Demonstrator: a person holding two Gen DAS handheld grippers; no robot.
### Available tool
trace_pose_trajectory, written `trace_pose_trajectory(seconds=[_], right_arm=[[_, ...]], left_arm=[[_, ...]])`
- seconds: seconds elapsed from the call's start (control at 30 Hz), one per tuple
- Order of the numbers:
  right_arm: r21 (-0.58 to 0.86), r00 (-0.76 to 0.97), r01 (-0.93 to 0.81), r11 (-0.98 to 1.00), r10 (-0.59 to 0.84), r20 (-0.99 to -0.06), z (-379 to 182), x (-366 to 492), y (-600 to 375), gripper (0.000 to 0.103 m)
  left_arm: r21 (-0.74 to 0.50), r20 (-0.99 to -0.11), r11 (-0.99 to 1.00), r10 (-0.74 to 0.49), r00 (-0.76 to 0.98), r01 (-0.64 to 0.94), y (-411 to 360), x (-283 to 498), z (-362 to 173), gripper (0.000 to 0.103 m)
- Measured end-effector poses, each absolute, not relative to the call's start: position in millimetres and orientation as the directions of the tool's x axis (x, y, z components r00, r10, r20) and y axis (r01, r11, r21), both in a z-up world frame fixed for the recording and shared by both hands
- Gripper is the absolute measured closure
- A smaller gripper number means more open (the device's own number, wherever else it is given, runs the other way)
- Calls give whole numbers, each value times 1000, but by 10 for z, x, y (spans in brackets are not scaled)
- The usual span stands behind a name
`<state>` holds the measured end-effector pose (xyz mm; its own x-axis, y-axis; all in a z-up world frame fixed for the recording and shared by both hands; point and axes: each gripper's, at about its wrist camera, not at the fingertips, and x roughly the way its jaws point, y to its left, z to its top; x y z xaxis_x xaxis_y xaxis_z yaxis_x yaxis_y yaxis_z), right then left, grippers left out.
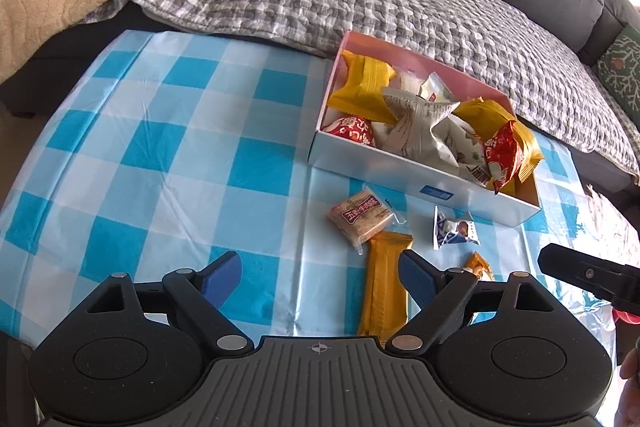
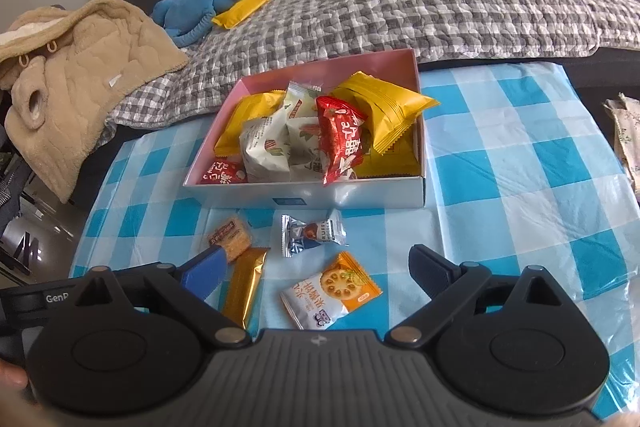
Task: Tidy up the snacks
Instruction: 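Withdraw both open tools from the box back over the remaining snacks, then close right tool on orange lotus-chip packet while left tool grasps gold bar packet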
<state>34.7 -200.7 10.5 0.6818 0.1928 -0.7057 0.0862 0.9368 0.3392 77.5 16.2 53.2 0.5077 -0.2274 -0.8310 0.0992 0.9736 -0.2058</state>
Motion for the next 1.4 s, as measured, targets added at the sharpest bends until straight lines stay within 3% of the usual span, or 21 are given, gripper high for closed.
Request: trace_pose_trajectory(seconds=[0.27,0.47,0.73,0.8,0.9,0.97,1.0,1.4], right_arm=[[332,665,91,939,191,-722,11,425,-1979,4],[277,616,129,952,142,-775,-176,532,-2004,5],[344,579,139,929,205,-789,-261,572,-1982,13],[369,561,148,918,230,-795,-306,572,-1966,20],[399,543,163,902,255,-800,-346,589,-1968,23],[442,543,185,878,284,-790,-370,594,-2014,23],[472,542,199,859,305,-784,-390,595,-2042,23],[451,543,231,862,270,-795,-493,641,-1941,23]], left_arm=[[-185,-840,975,-223,495,126,73,787,441,12],[-236,-850,958,-284,444,160,-45,791,241,12],[-159,-841,959,-256,477,234,-369,696,-35,12],[-114,-843,963,-223,489,242,-431,683,-85,15],[-84,-833,963,-209,513,255,-442,675,-132,27],[-112,-825,955,-243,510,273,-434,669,-90,63],[-133,-828,954,-256,499,267,-418,675,-67,69],[-226,-843,948,-305,444,222,-224,702,36,74]])
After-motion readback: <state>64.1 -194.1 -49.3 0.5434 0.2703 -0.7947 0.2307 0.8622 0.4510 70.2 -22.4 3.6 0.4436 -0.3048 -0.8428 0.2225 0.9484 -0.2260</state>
